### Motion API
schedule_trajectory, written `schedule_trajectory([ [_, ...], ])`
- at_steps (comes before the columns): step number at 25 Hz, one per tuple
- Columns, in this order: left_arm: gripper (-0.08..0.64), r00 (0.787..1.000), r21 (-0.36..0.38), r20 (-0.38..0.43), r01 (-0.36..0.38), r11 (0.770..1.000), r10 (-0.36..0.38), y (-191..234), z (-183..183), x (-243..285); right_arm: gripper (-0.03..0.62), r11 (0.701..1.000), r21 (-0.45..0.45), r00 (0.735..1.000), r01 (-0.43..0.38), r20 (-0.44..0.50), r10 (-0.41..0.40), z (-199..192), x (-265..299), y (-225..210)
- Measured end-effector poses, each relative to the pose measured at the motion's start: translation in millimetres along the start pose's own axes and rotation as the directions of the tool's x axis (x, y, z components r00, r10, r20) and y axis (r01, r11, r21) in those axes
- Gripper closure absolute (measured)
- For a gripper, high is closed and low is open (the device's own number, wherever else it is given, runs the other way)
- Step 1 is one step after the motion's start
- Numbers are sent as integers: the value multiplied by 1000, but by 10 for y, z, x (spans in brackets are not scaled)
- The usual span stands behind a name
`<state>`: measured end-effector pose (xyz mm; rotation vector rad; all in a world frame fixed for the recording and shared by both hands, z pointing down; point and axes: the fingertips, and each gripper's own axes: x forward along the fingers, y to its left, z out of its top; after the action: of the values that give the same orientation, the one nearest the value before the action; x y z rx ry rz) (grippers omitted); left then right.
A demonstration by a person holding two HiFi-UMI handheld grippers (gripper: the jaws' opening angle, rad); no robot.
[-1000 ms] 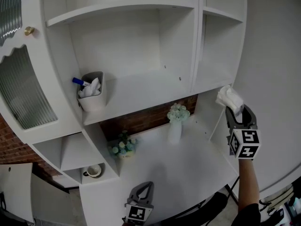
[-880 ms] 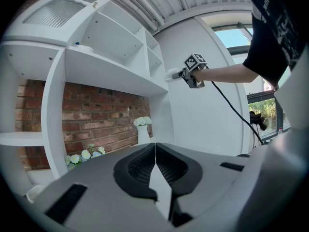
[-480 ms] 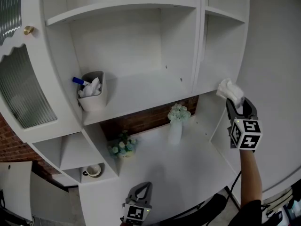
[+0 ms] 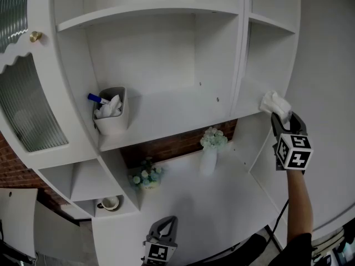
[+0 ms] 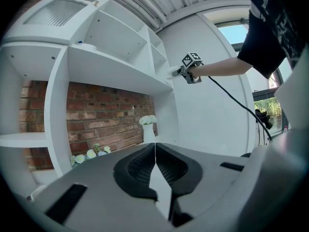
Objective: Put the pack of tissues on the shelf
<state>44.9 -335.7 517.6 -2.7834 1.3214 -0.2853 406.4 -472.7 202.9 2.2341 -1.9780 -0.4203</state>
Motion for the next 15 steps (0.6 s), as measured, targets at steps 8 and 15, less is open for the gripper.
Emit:
schedule_trajectory([
  [8,549,999,14,25,20,1000,-20,-73,109,156,362,1000,-26,1000,-11,1,11,110,237,-11],
  [15,549,999,20,21,26,999,-26,-120,114,241,362,1000,-5,1000,-31,-5,31,149,411,-39],
])
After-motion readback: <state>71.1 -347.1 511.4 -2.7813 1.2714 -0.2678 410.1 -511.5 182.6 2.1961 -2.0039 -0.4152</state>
